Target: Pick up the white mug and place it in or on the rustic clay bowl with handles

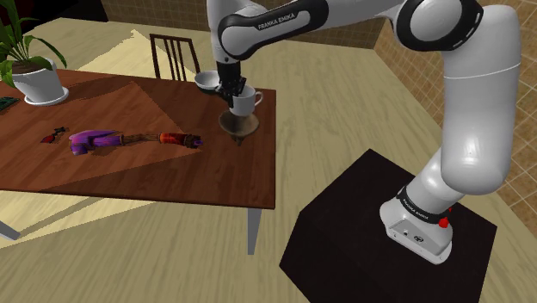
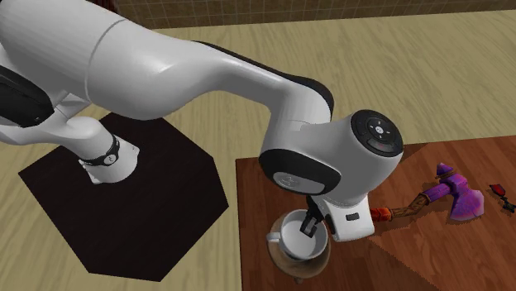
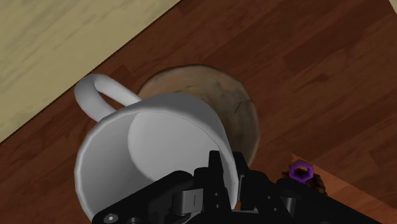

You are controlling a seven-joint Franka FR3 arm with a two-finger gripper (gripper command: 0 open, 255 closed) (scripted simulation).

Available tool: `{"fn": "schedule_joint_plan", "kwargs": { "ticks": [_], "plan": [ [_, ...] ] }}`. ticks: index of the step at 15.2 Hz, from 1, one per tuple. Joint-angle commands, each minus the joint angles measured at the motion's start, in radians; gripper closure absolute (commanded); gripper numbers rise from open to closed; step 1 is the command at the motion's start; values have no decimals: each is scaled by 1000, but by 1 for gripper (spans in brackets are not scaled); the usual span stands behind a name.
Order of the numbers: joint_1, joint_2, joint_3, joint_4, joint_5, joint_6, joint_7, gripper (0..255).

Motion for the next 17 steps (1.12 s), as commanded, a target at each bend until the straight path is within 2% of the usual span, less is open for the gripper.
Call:
{"fn": "schedule_joint_plan", "kwargs": {
  "ticks": [1, 8, 16, 17],
  "plan": [
    [0, 10, -2, -14, -4, 23, 3, 255],
    [3, 50, -12, -51, -21, 99, 16, 255],
    [3, 50, -12, -51, -21, 99, 16, 255],
    [3, 50, -12, -51, -21, 99, 16, 0]
  ]
}}
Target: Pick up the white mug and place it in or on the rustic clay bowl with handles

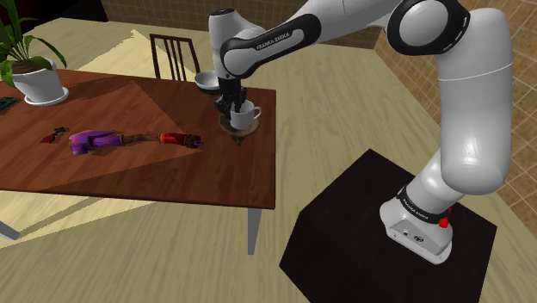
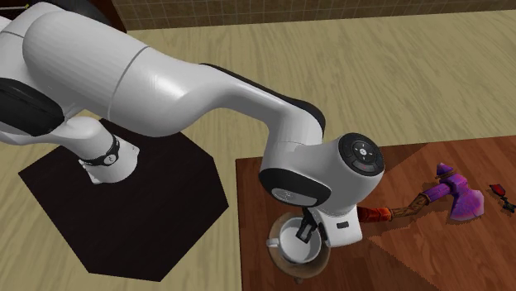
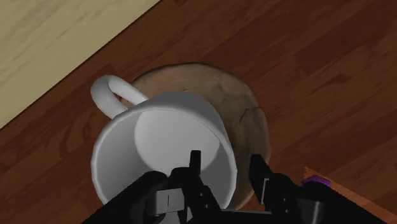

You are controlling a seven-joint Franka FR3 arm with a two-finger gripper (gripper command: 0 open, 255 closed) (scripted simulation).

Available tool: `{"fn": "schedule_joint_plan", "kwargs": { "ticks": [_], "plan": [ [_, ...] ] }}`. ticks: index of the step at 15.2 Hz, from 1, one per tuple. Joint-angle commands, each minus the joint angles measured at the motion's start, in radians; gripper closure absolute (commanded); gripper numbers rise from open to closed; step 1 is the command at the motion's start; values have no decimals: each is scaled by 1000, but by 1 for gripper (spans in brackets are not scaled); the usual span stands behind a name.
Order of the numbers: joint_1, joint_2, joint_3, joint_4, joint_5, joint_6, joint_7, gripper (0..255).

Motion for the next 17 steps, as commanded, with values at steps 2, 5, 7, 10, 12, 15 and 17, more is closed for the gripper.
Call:
{"fn": "schedule_joint_plan", "kwargs": {
  "ticks": [2, 5, 7, 10, 12, 15, 17],
  "plan": [
    [0, 0, 0, 0, 0, 0, 0, 0],
    [0, 0, 0, 0, 0, 0, 0, 0],
    [0, -25, 7, 29, 11, -53, -7, 0],
    [1, -44, 12, 60, 19, -102, -13, 0],
    [1, -44, 12, 60, 19, -102, -13, 0],
    [1, -44, 12, 60, 19, -102, -13, 0],
    [1, -44, 12, 60, 19, -102, -13, 0]
  ]
}}
